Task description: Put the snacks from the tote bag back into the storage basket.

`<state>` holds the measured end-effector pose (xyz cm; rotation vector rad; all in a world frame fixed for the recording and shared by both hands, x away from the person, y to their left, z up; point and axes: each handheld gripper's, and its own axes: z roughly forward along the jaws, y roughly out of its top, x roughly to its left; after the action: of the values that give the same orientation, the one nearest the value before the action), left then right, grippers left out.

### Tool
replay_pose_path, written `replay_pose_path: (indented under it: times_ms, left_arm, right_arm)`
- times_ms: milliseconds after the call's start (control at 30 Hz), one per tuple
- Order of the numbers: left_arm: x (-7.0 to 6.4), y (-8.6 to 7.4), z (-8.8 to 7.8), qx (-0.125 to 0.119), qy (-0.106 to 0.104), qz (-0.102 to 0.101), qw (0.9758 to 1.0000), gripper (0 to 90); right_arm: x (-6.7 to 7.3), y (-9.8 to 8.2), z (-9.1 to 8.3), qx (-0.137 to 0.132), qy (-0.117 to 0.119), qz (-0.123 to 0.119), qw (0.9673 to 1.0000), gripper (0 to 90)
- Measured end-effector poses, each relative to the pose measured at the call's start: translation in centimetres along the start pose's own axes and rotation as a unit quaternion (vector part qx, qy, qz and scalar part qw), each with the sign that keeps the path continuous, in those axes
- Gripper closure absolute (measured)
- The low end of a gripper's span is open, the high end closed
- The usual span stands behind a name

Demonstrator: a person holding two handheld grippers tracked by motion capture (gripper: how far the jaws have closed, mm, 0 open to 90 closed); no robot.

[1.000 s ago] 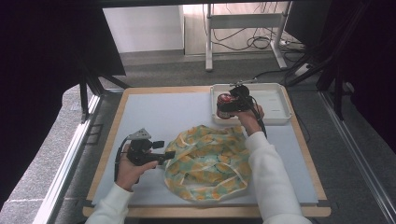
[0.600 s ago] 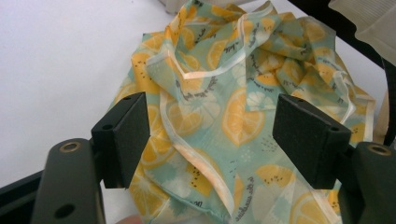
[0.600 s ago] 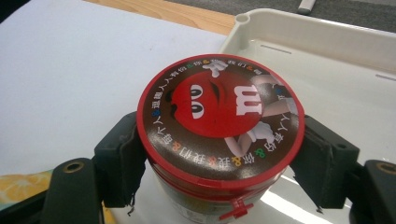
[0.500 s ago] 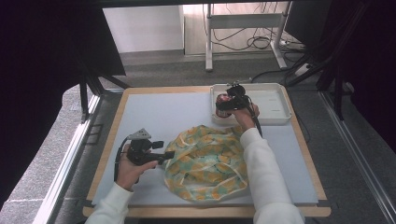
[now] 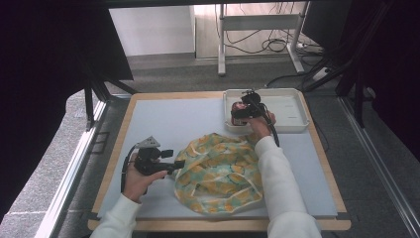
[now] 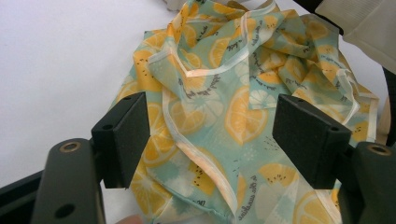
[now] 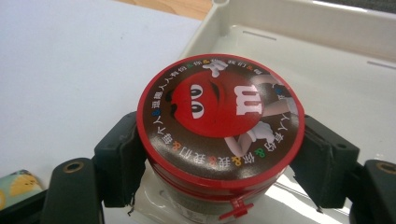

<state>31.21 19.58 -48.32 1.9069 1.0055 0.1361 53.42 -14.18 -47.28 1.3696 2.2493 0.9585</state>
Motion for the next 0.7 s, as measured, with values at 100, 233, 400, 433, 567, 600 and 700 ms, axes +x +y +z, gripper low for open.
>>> replay_pose_path:
  times_ms: [100, 233, 400, 433, 567, 600, 700]
  left_arm:
    - [0.06, -0.02, -0.05, -0.001, 0.001, -0.003, 1.0000, 27.7]
    - [0.12, -0.03, -0.06, 0.000, 0.001, -0.003, 1.0000, 27.8]
    - [0.08, -0.02, 0.03, 0.002, 0.000, -0.001, 1.0000, 27.9]
    - [0.08, -0.02, 0.04, 0.002, 0.000, -0.001, 1.0000, 27.9]
    - [0.12, -0.01, 0.01, 0.001, 0.001, -0.003, 1.0000, 28.0]
    - [0.13, -0.01, 0.00, 0.000, 0.000, -0.003, 1.0000, 27.9]
    - [0.21, -0.01, 0.01, 0.002, 0.001, -0.005, 1.0000, 27.9]
  right_arm:
    - [0.02, -0.26, 0.35, 0.004, 0.001, -0.001, 1.0000, 25.9]
    - [0.12, -0.52, 0.55, 0.002, 0.004, -0.003, 1.0000, 25.9]
    - [0.39, -0.65, 0.54, 0.007, 0.003, -0.009, 0.9999, 25.6]
    - [0.43, -0.70, 0.54, 0.008, 0.005, -0.007, 0.9999, 25.5]
    - [0.36, -0.92, 0.43, 0.008, 0.008, -0.001, 0.9999, 22.5]
    - [0.35, -0.95, 0.40, 0.007, 0.012, 0.002, 0.9999, 21.2]
    - [0.39, -0.88, 0.16, 0.007, 0.018, 0.003, 0.9998, 16.5]
